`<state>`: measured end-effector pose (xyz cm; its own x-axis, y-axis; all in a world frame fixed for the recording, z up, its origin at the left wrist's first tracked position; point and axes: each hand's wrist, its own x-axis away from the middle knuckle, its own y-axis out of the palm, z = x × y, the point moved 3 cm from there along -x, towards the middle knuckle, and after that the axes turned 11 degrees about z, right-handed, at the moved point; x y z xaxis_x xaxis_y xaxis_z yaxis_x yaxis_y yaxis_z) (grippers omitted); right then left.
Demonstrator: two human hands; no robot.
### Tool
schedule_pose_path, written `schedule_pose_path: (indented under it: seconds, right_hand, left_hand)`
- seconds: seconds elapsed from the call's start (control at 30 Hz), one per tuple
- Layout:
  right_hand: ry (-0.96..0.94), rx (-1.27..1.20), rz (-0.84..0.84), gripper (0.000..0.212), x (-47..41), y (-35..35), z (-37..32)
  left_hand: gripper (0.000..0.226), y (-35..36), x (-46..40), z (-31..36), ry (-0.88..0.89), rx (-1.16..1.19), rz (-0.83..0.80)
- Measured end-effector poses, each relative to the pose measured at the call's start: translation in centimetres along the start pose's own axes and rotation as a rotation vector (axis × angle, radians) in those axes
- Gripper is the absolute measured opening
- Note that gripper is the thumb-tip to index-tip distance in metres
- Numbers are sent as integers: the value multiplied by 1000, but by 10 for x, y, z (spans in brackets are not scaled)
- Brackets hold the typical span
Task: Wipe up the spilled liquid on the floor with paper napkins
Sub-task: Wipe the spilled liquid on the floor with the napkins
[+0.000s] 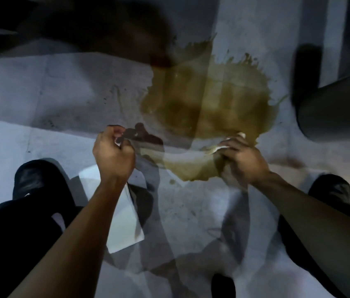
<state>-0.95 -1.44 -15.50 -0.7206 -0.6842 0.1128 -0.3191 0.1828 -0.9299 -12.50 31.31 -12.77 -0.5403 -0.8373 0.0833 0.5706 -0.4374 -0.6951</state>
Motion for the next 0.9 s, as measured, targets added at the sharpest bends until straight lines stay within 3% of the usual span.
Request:
schedule_pose_path:
  seconds: [0.13,0.2,0.27,0.37,0.5,0.57,0.67,0.77,0.9]
  right_hand:
    - [224,-13,93,49,-18,-15,-14]
    - [141,-97,13,47,-36,-6,-50]
    - [70,-126,-33,27,-47,10,-91]
    - [53,-129,-98,27,-30,38,-128]
    - [-98,-32,-47,39,19,48,-109]
    - [-87,36,-38,37,37,43,-84]
    - [-8,151,-4,32,54,30,-46]
    - [87,87,-3,16,52,13,-34]
    - [447,77,-70,48,31,5,-60]
  left_hand:
    - [19,5,8,12,-8,49,-38]
    - [22,8,14,17,-14,62,-70]
    - [24,9,19,22,5,64,-81]
    - [27,11,24,21,40,71,-99]
    - [28,13,30,20,111,70,-129]
    - [29,16,35,25,142,77,-153]
    - [30,22,46,35,175,82,-177]
    - [28,30,58,49,210,104,-202]
    - [30,41,70,56,232,99,-250]
